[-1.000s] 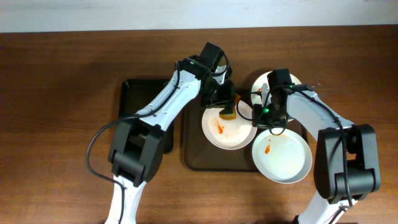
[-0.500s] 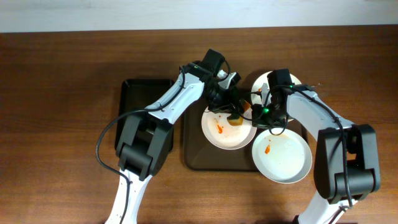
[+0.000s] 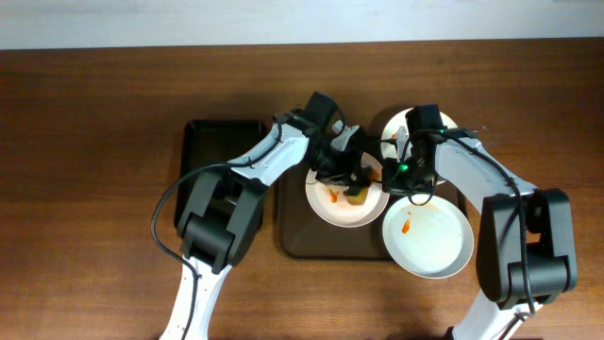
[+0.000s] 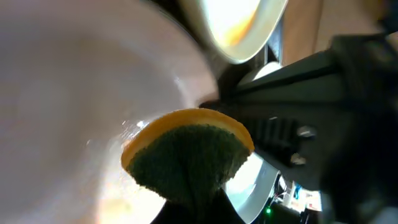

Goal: Clean dirty plates on tray and stack at the side
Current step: 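Wipe the left plate with the sponge while the right gripper holds it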

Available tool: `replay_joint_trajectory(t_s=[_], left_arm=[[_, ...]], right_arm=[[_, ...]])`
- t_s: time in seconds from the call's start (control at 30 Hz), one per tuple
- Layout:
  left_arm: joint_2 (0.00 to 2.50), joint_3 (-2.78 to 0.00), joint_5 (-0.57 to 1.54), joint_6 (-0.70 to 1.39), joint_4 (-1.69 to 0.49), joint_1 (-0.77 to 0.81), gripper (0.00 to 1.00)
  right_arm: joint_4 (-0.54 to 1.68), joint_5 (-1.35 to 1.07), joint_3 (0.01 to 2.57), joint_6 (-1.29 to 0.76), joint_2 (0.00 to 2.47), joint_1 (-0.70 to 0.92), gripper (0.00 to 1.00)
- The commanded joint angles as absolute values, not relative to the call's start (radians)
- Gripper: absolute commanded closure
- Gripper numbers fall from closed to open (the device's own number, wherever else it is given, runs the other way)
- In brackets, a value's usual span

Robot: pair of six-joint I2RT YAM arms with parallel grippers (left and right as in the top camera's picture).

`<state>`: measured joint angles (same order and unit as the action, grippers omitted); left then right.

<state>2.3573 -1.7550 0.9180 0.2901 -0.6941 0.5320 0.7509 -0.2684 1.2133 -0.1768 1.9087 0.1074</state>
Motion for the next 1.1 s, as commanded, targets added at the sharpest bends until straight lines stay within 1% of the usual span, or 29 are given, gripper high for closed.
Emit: replay_joint_trajectory(t_s=[0.0,0.1,0.17,0.3,0.63,0.8,0.83,0.87,0.97,1.07], left_arm=[[2.381,-1.735,0.935,0.248,-0.689,0.556,1.00],[2.381,-1.735,0.767,0.257,-0.693,0.611,1.00],[2.381,-1.734,0.621,0.321,-0.693,0.641,1.00],[2.381,-1.733,0.486,0.347,-0.696,0.656,1.00],[2.381,-1.733,0.469,0.318,-0.714,0.532,1.00],[2.381,-1.733,0.289,0.286,-0.718,0.535,1.00],[2.381,-1.733,0.279,0.284,-0.717,0.536,1.00],[2.381,-1.733,0.281,0.282,-0.715,0.536,1.00],[2.342,-1.768,0.375,0.240,-0.738,0.532,1.00],[2.249,-1.769,0.377,0.217,-0.772,0.534,1.00]], right_arm=[[0.751,-0.282,1.208,-0.176,1.906,0.111,0.96],[0.751,-0.282,1.208,-0.177,1.906,0.111,0.96],[0.751,-0.282,1.208,-0.177,1.906,0.111,0.96],[0.755,-0.281,1.208,-0.176,1.906,0.111,0.96],[0.759,-0.281,1.208,-0.176,1.906,0.111,0.96],[0.759,-0.281,1.208,-0.176,1.906,0.111,0.96],[0.759,-0.281,1.208,-0.176,1.906,0.111,0.96],[0.759,-0.281,1.208,-0.176,1.906,0.111,0.96],[0.759,-0.281,1.208,-0.176,1.906,0.111,0.96],[0.759,-0.281,1.208,-0.176,1.906,0.111,0.96]])
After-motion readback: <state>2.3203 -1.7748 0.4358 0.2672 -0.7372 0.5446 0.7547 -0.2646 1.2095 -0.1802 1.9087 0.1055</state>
